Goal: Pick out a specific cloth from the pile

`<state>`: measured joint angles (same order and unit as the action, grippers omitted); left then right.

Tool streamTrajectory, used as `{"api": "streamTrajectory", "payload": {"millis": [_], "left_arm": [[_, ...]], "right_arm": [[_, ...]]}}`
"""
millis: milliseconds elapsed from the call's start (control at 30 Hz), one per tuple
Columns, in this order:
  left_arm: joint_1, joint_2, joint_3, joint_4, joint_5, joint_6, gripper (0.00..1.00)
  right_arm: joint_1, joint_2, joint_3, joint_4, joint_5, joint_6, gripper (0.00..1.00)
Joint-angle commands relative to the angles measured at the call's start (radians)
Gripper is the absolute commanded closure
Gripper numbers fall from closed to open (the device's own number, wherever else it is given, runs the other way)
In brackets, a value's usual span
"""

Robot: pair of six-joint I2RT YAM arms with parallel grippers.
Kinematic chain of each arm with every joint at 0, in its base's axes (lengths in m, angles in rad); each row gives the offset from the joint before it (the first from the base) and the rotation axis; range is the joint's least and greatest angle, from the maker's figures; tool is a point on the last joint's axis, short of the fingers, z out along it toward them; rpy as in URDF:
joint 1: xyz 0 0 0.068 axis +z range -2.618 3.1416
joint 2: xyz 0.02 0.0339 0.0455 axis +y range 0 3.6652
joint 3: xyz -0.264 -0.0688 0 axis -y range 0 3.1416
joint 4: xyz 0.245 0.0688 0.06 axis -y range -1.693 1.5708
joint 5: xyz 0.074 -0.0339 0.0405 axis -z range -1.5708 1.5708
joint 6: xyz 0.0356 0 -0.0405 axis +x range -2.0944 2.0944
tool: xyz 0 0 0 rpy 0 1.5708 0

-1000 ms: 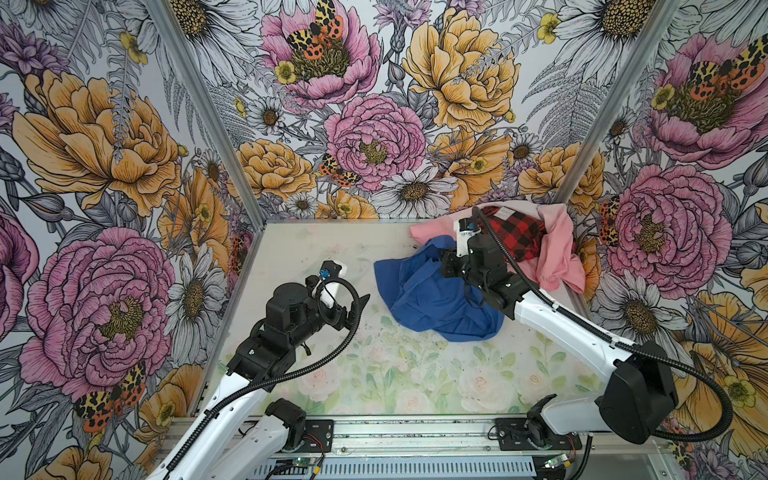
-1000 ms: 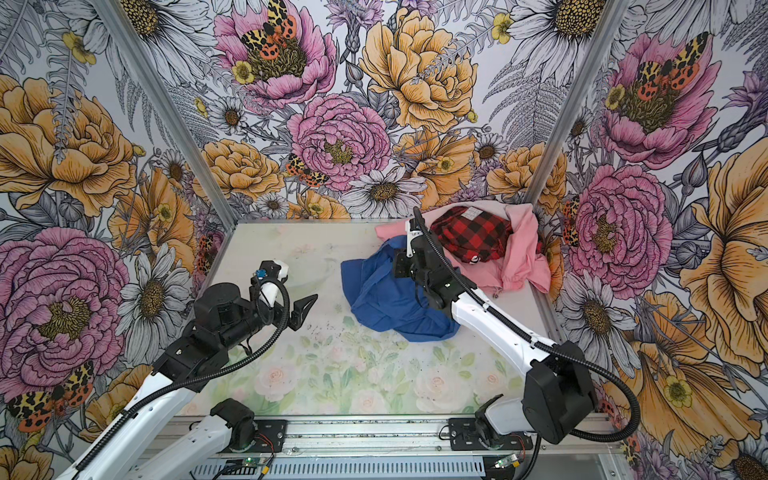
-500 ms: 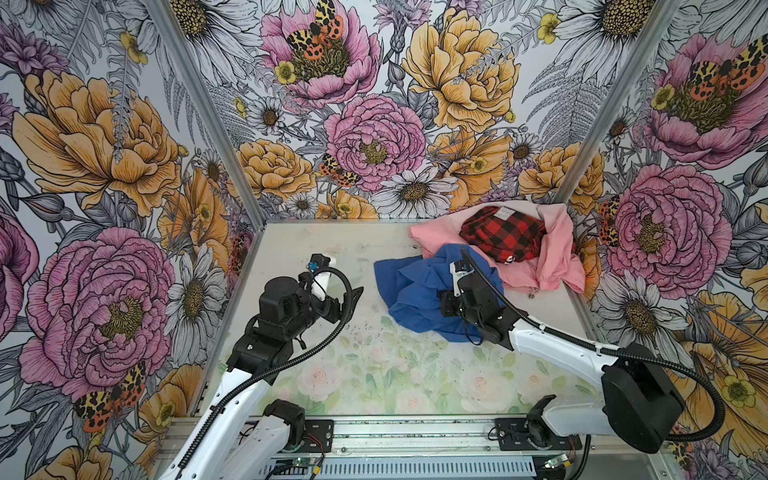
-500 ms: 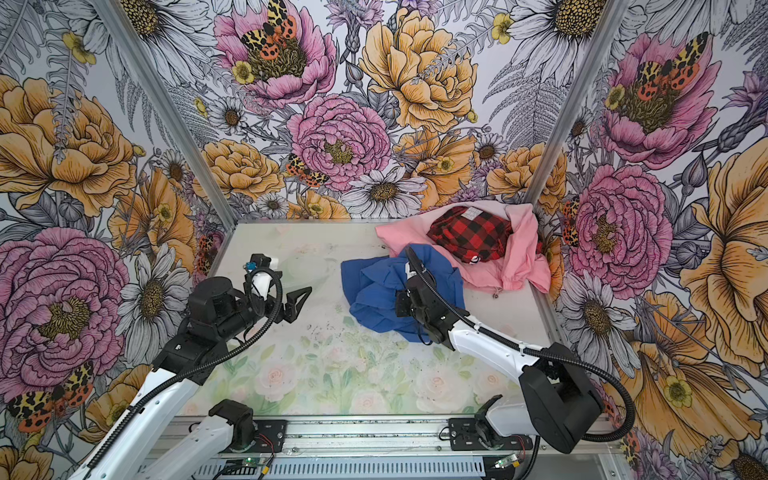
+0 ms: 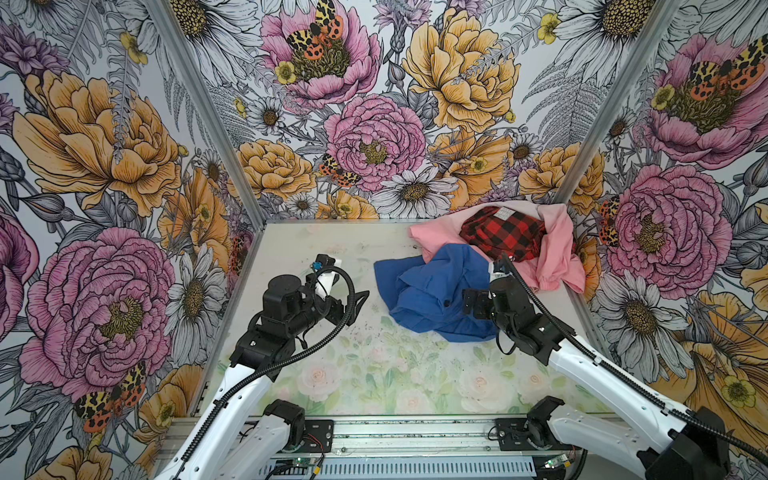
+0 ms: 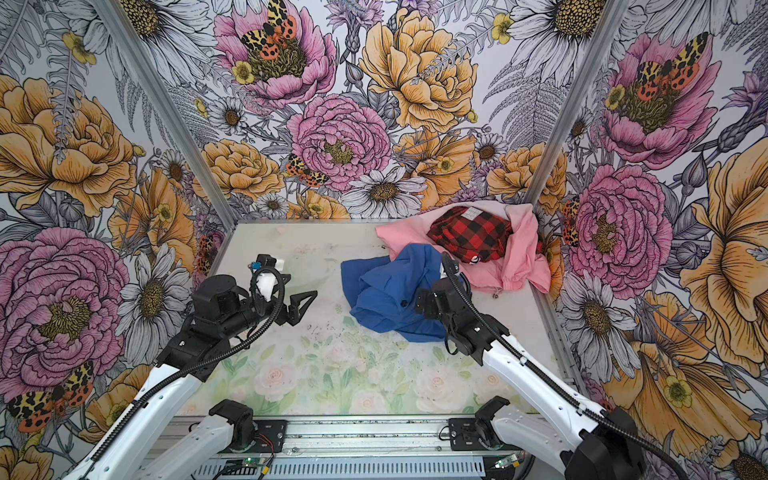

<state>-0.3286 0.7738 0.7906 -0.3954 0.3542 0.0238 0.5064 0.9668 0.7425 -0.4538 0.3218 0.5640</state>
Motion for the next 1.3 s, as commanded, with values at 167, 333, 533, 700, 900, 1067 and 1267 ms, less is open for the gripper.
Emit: {"api": "streamTrajectory", "payload": {"millis": [167,333,533,700,900,1067,1267], "left_arm": [[0.009,-0.013,-0.013,0.026,0.038,-0.019,0.01],[0.01,-0.01,-0.01,0.025,0.038,-0.018,0.01],[0.011,-0.002,-0.01,0.025,0.039,-0.02,0.01],[0.011,-0.007,-0.012,0.024,0.039,-0.021,0.01],[0.012,0.001,-0.011,0.024,0.037,-0.02,0.01],[0.012,-0.005,-0.013,0.024,0.031,-0.018,0.01],[0.013,0.005,-0.01,0.024,0.028,-0.019,0.01]], "right_arm": [[-0.182,-0.066,-0.124,-0.112,-0.042,0.166,0.02],[-0.24,-0.008,-0.19,0.006,-0.206,0.157,0.05],[-0.252,0.135,-0.25,0.242,-0.411,0.163,0.05],[-0.252,0.289,-0.26,0.376,-0.479,0.194,0.06],[-0.251,0.407,-0.259,0.528,-0.516,0.241,0.34],[-0.248,0.335,-0.227,0.402,-0.435,0.191,1.0],[-0.213,0.142,-0.065,0.126,-0.323,0.053,1.0]]}}
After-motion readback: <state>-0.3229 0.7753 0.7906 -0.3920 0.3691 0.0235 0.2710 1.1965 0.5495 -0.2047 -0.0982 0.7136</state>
